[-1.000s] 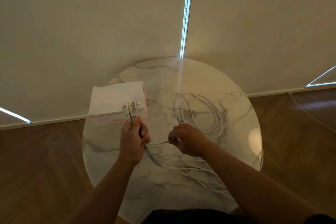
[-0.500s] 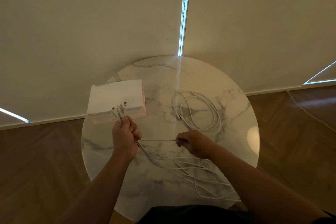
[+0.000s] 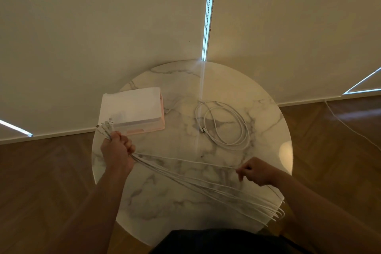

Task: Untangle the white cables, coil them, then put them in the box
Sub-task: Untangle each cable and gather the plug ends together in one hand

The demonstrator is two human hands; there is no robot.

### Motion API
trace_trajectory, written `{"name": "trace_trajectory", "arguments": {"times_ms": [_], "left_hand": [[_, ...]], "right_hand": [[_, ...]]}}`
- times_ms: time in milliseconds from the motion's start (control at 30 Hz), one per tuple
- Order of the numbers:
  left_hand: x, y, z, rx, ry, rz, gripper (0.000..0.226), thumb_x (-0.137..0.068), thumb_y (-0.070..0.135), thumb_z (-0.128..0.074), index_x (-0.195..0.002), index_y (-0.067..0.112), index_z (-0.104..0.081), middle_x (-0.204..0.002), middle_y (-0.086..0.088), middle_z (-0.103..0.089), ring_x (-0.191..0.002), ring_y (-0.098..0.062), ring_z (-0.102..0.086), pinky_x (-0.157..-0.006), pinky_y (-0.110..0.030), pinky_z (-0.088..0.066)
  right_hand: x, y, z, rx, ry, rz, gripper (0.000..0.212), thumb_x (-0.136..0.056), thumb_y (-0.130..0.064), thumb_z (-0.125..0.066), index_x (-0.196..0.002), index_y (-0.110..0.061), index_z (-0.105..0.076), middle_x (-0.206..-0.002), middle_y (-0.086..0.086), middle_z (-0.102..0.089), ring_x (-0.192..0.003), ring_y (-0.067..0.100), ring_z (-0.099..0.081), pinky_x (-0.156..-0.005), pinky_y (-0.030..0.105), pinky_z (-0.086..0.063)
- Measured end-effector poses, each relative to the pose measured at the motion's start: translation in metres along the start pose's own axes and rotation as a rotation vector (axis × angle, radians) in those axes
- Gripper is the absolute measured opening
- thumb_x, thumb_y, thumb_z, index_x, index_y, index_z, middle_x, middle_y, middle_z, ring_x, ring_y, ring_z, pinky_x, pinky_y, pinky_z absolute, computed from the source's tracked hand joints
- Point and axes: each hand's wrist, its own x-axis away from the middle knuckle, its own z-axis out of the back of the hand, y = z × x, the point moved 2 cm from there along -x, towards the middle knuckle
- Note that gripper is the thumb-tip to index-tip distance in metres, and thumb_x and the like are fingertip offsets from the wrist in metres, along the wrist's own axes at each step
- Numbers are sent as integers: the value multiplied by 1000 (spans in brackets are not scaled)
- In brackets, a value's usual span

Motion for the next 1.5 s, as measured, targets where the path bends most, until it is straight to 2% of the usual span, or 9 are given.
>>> {"name": "trace_trajectory", "arguments": {"times_ms": [233,433,567,700,833,967,1167,1367,1500], "left_hand": [[5,-3,-4,-36,-11,-26,35,-105,16,-33,-71,21,-41,-44,11,-29,-36,-5,-23,-40,-18,-18],[14,7,-16,-18,-63,-45,35,-106,17,-32,-72,21,-41,-45,10,-29,-37,-5,-22,-40,-19,-18],[27,7,-32,-1,-115,-48,35,-106,19,-33,-73,20,-43,-47,8,-29,-39,-6,-22,-40,-19,-19],[36,7,-50,24,-151,-51,36,-106,16,-33,-71,18,-42,-47,8,-29,-39,-6,-20,-39,-17,-18],[33,9,-50,15,-145,-50,36,-106,15,-33,-71,18,-41,-47,8,-30,-39,-6,-20,-38,-17,-19],[17,12,-35,34,-82,-40,36,-105,14,-32,-70,19,-40,-45,9,-29,-38,-5,-21,-38,-17,-18],[2,0,-24,20,-37,-4,36,-105,16,-33,-71,21,-40,-44,10,-28,-37,-5,-22,-39,-17,-17],[20,-26,-35,-13,-50,45,36,-106,17,-32,-72,19,-40,-43,11,-28,-35,-5,-22,-38,-14,-19],[23,-34,-34,-27,-81,106,34,-106,18,-33,-73,19,-41,-44,9,-29,-36,-5,-22,-38,-15,-18]], "right_hand": [[-4,4,-10,456,-139,-80,32,-96,-40,-53,-91,-14,-72,-92,7,-72,-77,12,-64,-70,17,-46],[-21,-50,-15,830,-10,28,70,-86,-46,-64,-145,-22,-36,-148,7,-39,-134,26,-40,-109,39,-37],[-24,-121,-55,548,19,383,92,-85,-49,-65,-154,-17,-14,-160,5,-18,-146,21,-19,-118,31,-19],[-29,-167,-105,286,-63,419,100,-79,-54,-71,-154,-16,-17,-159,2,-23,-144,18,-24,-117,31,-23],[-32,-170,-122,98,-41,362,23,-86,-37,-66,-85,-15,-62,-85,8,-65,-82,24,-63,-74,33,-49],[-28,-125,-108,224,32,205,50,-93,-44,-55,-53,-18,-39,-57,-1,-44,-69,19,-51,-62,27,-32],[-8,-44,-65,471,-164,-20,48,-94,-48,-50,-115,-7,-61,-122,17,-60,-114,31,-57,-85,29,-42],[-4,-38,-21,720,-226,-142,37,-97,-43,-48,-109,-9,-55,-100,9,-66,-71,24,-67,-68,33,-55],[-3,-44,-17,814,-232,-119,42,-99,-37,-49,-126,-6,-54,-127,14,-60,-110,30,-62,-85,31,-47]]}}
